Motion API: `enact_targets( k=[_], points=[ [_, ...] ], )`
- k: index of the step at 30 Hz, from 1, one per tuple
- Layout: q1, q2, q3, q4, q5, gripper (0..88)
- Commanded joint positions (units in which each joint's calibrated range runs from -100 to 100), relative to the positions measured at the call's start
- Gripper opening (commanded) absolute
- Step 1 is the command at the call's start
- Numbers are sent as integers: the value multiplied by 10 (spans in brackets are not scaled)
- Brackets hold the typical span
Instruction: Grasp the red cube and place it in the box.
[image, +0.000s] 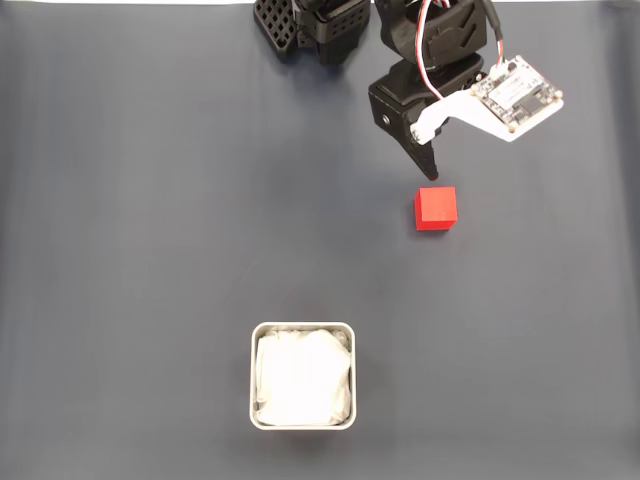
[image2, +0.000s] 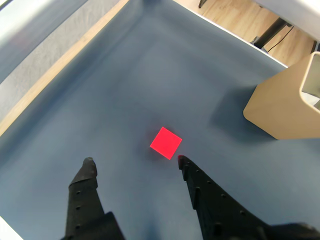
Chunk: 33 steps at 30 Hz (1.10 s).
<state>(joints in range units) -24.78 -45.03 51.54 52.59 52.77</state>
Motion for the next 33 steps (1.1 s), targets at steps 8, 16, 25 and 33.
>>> enact_targets(
  k=[8,16,25,33],
  points=[
    [26,41,25,-73,1,417],
    [38,66,50,-113,5,435],
    [40,82,81,-150,5,443],
    [36,92,110,-183,6,446]
  ],
)
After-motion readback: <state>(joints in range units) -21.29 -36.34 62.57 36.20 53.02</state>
